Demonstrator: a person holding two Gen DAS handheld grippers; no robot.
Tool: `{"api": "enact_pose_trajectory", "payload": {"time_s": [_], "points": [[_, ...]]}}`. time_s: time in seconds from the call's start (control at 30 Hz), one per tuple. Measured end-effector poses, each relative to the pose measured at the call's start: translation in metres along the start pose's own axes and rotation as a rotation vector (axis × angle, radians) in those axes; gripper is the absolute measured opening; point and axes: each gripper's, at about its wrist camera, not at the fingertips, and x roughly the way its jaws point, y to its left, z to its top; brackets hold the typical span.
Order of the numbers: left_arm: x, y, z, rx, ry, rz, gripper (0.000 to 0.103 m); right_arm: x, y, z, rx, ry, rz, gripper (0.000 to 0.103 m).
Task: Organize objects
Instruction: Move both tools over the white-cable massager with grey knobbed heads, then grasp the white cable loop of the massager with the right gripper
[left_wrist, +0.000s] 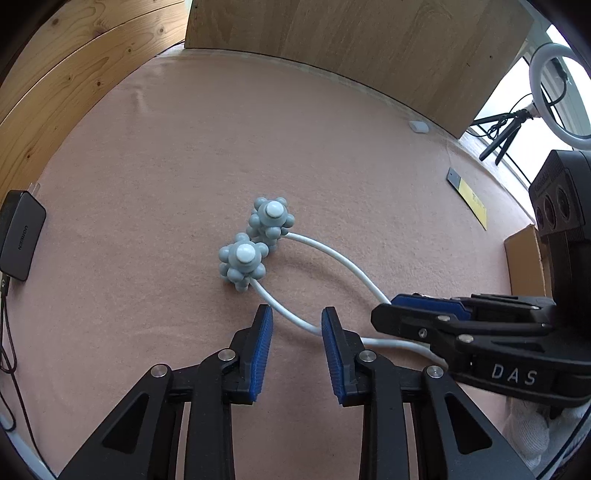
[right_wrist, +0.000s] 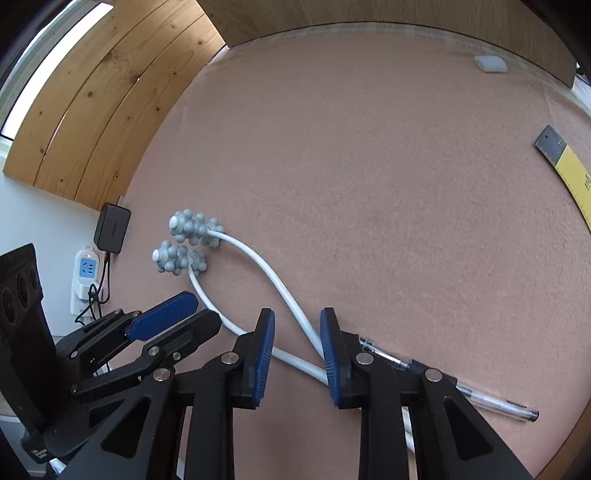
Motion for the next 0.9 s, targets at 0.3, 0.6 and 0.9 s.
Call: {"api": "enact_pose_trajectory", "payload": {"time_s": [0.3,0.6,0.9], "points": [[0.008,-0.004,0.001,0.012,0.012,0.011,0.028,-0.003,0.001,-0.046,0.039,0.022,0.080,0.020],[-0.004,-0.005,-0.035,-0.040,0.020,-0.032,0.040,-0.006,0.008,-0.075,0.033,-0.004,0.084,0.019],[0.000,-0.011,-0.034,-0.034,0.018,-0.048,0.026,-0.005,0.026,-0.097,-0.054,-0.027,0.049,0.020]]}}
